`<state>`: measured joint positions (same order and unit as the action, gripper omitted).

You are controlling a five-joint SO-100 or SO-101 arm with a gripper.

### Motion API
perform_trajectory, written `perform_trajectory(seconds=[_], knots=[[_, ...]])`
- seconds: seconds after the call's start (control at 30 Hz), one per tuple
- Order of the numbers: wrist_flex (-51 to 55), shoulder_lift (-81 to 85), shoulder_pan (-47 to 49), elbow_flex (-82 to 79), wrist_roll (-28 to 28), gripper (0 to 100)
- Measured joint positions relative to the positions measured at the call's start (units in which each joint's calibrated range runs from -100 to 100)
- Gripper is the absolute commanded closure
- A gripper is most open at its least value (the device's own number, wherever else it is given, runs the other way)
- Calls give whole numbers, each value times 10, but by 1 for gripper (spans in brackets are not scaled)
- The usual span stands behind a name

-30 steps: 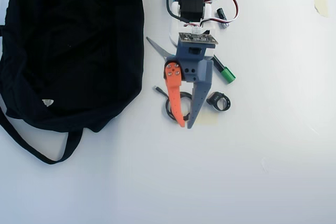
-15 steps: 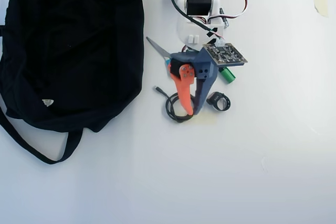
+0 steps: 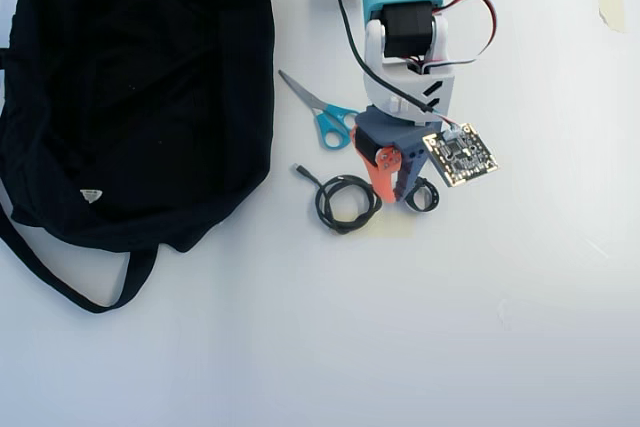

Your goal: Put the bike light into the black bag

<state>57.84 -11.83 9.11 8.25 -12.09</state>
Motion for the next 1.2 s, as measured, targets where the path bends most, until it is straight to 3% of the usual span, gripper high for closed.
perform_trajectory(seconds=[0.27, 0.57, 1.03, 1.2], knots=[[120, -61, 8, 79, -9, 98], [258, -60, 26, 115, -120, 98], [289, -60, 37, 115, -245, 98], [280, -60, 46, 114, -263, 98]])
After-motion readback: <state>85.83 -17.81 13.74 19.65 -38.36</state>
